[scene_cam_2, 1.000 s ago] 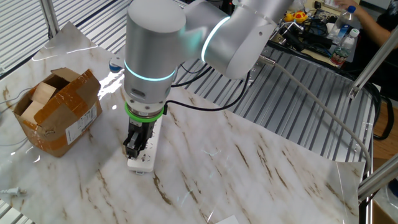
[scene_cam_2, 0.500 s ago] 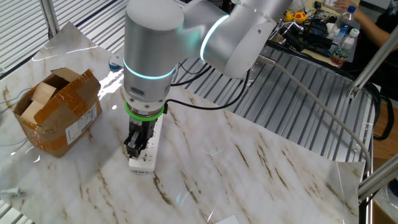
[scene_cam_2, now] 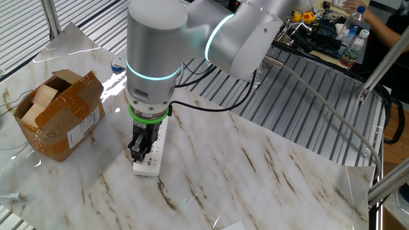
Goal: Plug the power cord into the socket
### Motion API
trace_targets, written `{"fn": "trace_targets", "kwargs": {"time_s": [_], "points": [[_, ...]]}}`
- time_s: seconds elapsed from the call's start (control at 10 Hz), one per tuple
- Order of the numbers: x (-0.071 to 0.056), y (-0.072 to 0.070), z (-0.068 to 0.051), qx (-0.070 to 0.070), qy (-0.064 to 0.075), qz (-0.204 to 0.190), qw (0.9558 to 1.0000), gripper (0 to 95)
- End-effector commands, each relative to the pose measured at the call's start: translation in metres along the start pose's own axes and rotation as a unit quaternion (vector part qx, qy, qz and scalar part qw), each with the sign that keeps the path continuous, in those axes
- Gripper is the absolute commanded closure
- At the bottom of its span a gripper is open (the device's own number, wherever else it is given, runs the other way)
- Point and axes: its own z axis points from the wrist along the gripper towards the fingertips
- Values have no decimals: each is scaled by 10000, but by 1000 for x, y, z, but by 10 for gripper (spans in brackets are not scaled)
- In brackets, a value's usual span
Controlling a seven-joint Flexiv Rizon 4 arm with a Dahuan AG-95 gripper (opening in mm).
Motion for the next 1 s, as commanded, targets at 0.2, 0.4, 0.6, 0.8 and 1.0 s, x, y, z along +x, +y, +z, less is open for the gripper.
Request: {"fn": "trace_targets", "kwargs": {"time_s": [0.2, 0.4, 0.6, 0.8, 1.0], "points": [[1, 1, 3, 23, -4, -35, 10000, 950], [0, 1, 1, 38, 36, -37, 10000, 760], [1, 1, 3, 63, 17, -25, 10000, 570], [1, 0, -2, 64, 53, -11, 10000, 570], [2, 1, 3, 62, 22, -9, 10000, 570]]}}
